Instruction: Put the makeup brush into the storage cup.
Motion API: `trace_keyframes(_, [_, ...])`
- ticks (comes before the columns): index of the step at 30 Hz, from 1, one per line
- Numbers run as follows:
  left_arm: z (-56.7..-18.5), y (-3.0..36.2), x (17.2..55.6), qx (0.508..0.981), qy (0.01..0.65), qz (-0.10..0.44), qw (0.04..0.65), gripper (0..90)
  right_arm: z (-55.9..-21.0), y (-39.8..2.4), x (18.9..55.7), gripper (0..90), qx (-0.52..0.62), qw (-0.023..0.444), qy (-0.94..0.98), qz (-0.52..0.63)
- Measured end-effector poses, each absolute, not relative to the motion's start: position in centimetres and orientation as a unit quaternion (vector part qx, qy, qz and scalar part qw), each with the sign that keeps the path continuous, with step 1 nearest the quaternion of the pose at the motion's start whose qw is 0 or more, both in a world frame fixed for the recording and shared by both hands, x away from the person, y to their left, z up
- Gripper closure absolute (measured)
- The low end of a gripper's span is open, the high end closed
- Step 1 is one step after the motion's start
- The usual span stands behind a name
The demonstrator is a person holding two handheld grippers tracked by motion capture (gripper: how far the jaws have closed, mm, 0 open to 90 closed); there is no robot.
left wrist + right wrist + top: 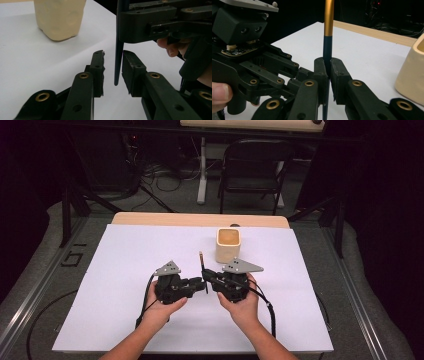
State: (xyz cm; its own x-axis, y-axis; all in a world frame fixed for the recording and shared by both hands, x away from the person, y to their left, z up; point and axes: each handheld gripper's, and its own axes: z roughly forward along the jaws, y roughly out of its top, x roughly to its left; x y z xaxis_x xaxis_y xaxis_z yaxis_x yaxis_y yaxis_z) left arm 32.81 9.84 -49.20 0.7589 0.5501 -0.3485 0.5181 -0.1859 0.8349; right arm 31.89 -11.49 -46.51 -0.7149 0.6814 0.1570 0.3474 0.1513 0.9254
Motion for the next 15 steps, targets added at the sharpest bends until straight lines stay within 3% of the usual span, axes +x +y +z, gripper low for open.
trace_keyframes(15, [-49.36,9.59,32.76,0.766,0.353,0.001,0.537,79.5,-46.61,-11.03,31.59,83.7,0.338,0.151,0.746,0.554])
